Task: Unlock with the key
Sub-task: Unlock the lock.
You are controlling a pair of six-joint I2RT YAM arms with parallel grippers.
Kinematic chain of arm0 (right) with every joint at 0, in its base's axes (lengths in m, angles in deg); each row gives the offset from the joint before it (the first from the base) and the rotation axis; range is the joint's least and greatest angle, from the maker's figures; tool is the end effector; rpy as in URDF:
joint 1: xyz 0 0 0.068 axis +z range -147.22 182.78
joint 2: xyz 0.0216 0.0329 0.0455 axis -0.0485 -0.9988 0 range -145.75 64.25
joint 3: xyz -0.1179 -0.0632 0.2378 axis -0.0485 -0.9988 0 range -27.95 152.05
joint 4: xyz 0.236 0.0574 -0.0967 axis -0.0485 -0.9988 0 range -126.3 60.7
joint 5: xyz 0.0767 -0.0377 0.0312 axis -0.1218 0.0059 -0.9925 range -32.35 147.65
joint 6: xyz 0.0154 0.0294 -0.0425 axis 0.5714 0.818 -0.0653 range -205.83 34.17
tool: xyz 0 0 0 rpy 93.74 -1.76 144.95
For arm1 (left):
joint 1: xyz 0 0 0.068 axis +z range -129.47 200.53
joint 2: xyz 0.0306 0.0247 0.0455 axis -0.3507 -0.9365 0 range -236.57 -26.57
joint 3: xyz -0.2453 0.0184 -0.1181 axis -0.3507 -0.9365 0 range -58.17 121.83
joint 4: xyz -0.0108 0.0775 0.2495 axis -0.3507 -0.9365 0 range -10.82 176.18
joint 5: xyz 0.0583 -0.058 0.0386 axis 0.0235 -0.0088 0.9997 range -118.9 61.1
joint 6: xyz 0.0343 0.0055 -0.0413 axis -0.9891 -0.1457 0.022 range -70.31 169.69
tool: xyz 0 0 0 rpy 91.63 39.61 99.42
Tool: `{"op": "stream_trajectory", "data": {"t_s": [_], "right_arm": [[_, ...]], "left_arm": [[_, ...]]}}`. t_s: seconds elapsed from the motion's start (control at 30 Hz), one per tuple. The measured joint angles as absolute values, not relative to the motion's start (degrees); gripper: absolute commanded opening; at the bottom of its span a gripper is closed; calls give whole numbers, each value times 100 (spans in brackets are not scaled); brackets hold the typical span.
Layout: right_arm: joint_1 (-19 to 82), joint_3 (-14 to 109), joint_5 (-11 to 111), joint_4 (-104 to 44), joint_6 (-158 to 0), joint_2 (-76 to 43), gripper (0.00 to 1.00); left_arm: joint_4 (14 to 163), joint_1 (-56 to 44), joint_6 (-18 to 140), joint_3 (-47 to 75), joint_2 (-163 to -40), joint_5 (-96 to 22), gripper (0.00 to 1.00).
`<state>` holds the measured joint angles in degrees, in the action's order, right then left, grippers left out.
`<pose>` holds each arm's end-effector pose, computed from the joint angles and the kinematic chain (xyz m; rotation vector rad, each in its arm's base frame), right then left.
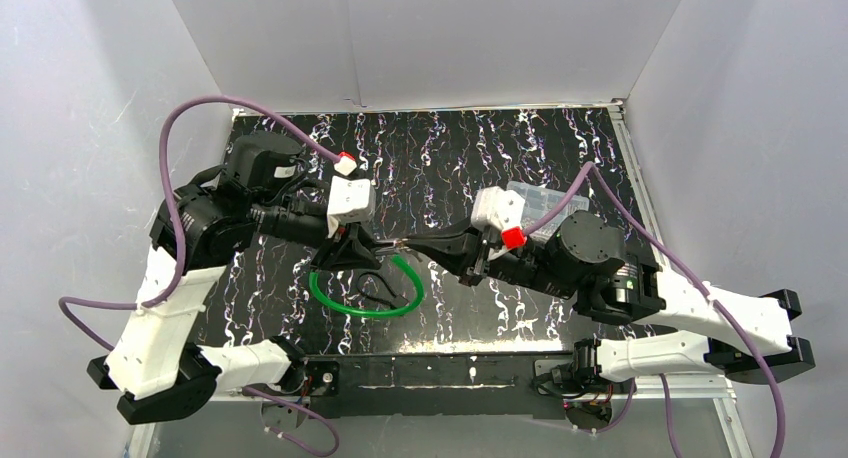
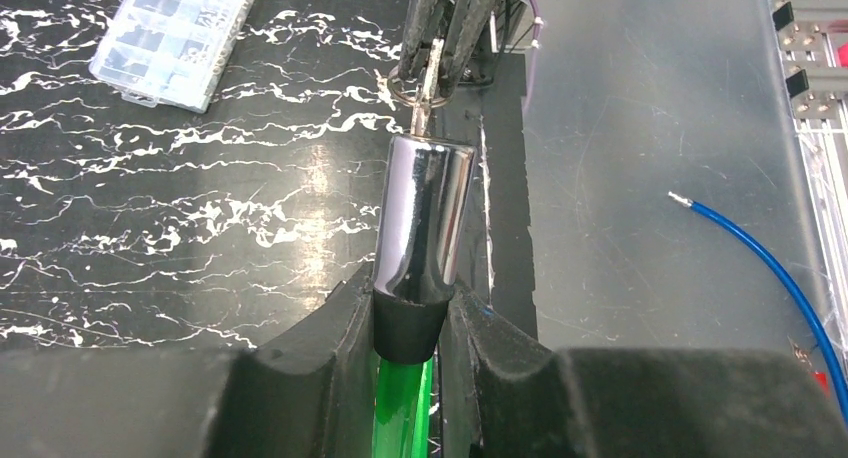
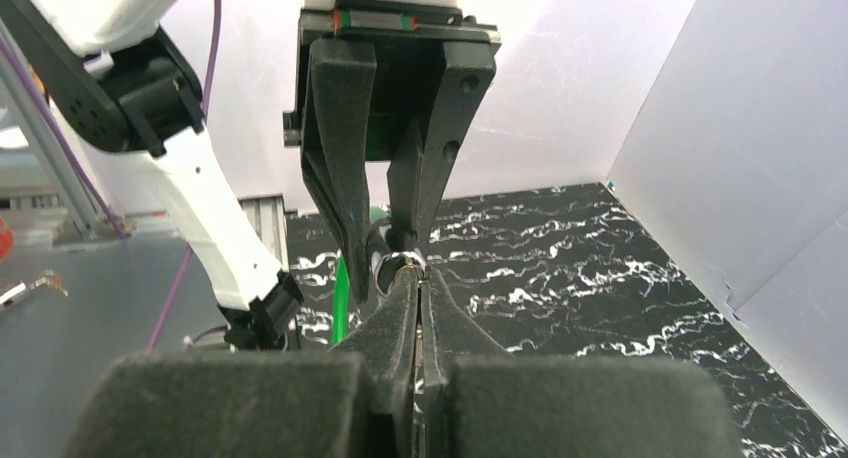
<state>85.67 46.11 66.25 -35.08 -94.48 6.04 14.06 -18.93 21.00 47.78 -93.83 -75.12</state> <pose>0.0311 0.2055 0.4817 -0.9561 1.1138 0.9652 0.1024 -0.1177 0.5027 1.5365 1.4326 -0.9733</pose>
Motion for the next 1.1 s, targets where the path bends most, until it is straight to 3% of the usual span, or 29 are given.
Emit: {"op": "stream_trajectory", "data": {"t_s": [0.43,0.73,1.1], "right_arm": [[8362,4397,6389,-2205,-8930,429,1],[8289,4578,6181,-3250,-8799,547,40],[8230,4574,5851,-5147,-8403,650,49]], "left_arm": [[1756,-1897,2233,4787,-9337,-7440,0],[2163,-1924,1835,4345,-8999,-7234,0],[2805,-1943,1136,4205,-8837,-6896,0]]}}
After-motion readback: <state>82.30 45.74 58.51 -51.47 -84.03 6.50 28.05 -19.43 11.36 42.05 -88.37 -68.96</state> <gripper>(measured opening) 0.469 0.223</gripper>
